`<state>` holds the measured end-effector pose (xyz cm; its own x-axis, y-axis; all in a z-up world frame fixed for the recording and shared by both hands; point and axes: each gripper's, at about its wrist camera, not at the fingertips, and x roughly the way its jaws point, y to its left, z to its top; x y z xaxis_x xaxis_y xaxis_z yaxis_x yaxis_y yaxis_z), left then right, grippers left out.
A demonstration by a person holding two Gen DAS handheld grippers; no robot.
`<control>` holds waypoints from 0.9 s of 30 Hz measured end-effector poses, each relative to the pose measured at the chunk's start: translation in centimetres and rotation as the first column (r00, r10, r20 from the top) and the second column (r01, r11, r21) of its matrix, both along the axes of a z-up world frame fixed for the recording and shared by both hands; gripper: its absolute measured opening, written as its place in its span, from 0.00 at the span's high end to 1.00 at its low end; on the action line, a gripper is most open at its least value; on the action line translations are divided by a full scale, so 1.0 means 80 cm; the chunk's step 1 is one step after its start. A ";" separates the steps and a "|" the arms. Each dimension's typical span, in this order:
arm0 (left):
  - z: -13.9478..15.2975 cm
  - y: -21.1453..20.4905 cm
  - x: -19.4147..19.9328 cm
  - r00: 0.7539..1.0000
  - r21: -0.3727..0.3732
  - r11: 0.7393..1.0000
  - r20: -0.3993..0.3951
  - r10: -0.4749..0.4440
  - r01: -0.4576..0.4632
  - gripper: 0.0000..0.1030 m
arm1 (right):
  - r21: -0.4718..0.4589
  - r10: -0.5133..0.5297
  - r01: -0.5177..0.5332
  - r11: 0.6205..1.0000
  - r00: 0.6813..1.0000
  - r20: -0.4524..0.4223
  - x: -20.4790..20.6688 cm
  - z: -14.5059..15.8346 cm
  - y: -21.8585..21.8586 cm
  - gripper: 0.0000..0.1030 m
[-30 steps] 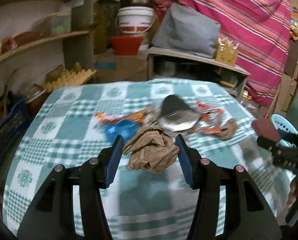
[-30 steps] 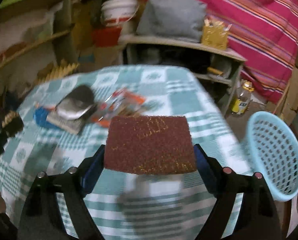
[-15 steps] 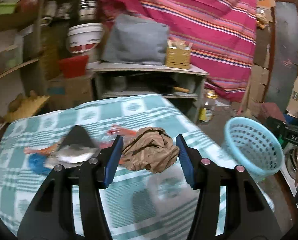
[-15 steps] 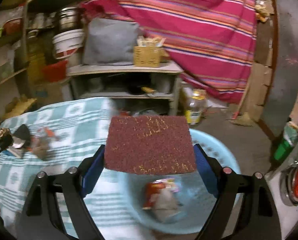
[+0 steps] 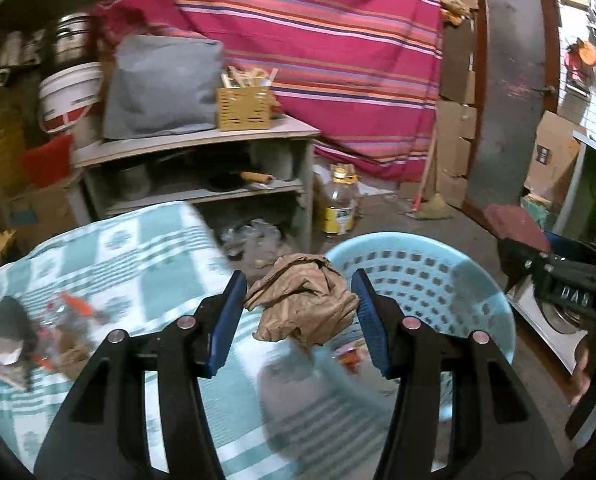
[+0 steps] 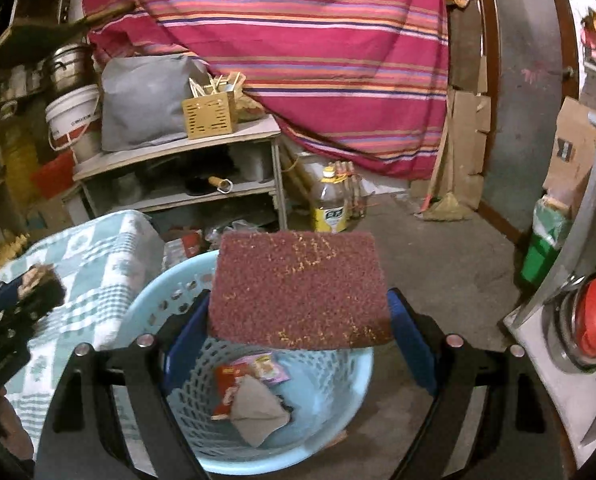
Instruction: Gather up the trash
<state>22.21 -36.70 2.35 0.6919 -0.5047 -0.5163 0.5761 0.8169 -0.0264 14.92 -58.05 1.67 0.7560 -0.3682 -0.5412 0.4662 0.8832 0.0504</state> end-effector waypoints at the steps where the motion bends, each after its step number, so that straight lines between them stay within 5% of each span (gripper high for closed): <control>1: -0.001 -0.011 0.001 1.000 -0.001 1.000 -0.005 -0.010 0.010 0.48 | -0.004 0.001 -0.001 1.000 1.000 -0.003 0.001 -0.001 -0.001 0.18; 10: -0.006 -0.066 0.018 0.996 -0.012 0.997 -0.053 -0.071 0.071 0.45 | 0.025 -0.030 0.031 0.999 0.999 -0.009 -0.004 -0.007 -0.020 0.18; 13: -0.001 -0.069 0.023 0.997 -0.011 0.998 -0.047 -0.069 0.069 0.29 | 0.039 -0.043 0.043 0.998 0.999 -0.005 -0.007 -0.008 -0.026 0.18; 15: 0.005 -0.057 0.023 0.998 -0.028 0.999 -0.033 -0.048 0.047 0.18 | 0.037 -0.041 0.042 0.998 0.999 -0.009 -0.006 -0.009 -0.026 0.18; 20: 0.015 -0.026 0.022 1.000 -0.028 1.000 -0.017 0.002 -0.002 0.08 | 0.027 -0.028 0.029 0.999 0.999 -0.025 0.001 -0.011 -0.017 0.18; 27: 0.011 0.054 0.026 0.996 -0.002 0.996 -0.007 0.093 -0.093 0.05 | 0.014 0.010 -0.009 1.000 0.999 -0.048 0.025 -0.012 0.013 0.18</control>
